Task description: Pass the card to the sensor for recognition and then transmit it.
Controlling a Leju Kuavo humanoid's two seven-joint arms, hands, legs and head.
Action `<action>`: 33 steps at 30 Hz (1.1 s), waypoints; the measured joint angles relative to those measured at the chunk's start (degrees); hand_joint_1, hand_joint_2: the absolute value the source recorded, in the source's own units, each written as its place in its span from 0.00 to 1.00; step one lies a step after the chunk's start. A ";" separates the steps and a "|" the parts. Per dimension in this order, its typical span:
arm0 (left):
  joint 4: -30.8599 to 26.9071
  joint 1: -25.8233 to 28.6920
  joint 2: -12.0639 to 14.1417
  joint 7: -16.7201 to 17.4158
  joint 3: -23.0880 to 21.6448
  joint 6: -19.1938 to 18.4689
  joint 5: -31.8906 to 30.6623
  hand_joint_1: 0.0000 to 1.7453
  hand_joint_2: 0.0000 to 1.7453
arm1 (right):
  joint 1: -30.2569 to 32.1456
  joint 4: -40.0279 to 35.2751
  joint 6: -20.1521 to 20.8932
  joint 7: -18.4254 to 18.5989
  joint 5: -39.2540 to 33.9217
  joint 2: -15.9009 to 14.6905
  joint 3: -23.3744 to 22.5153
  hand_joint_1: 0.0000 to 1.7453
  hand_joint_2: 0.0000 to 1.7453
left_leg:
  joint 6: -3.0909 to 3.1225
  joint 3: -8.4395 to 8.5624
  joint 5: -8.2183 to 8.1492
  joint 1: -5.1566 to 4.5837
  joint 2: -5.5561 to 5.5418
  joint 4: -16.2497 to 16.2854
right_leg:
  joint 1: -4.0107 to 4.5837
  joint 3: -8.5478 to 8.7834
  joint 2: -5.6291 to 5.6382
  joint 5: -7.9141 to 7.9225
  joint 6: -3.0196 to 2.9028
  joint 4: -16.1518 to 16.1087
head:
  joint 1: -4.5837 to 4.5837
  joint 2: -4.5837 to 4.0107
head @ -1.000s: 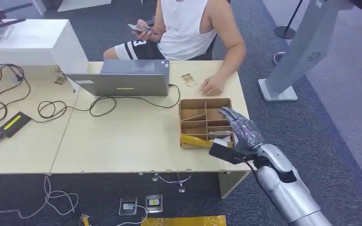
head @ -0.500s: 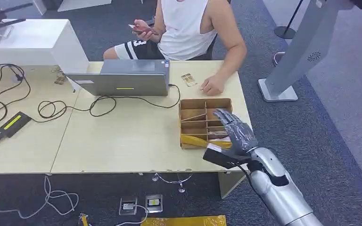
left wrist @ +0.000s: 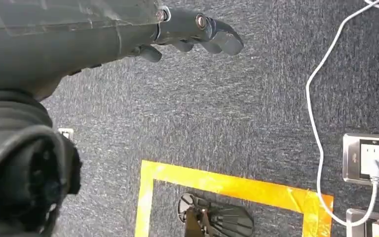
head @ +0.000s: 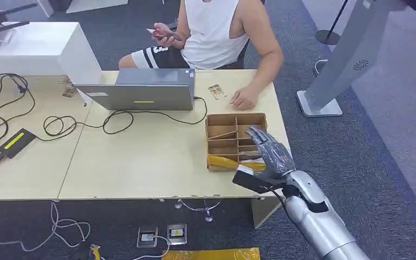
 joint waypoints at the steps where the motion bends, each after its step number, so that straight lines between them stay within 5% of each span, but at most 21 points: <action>1: 0.00 0.00 0.02 0.00 0.00 0.00 0.00 0.00 0.00 | -0.31 0.80 -0.87 0.37 0.02 0.02 0.09 0.00 1.00 | 0.00 0.00 0.00 0.00 0.00 0.00 | 0.00 0.00 0.00 0.00 0.00 0.00 | 0.02 -0.02; 33: 0.00 0.22 0.02 0.22 -0.44 -0.04 -0.35 0.00 0.00 | -3.37 11.82 -5.44 0.11 -3.02 0.63 0.61 0.00 1.00 | 0.00 0.00 0.00 0.00 0.00 0.00 | 0.00 0.00 -0.01 0.00 0.00 0.00 | 0.00 0.00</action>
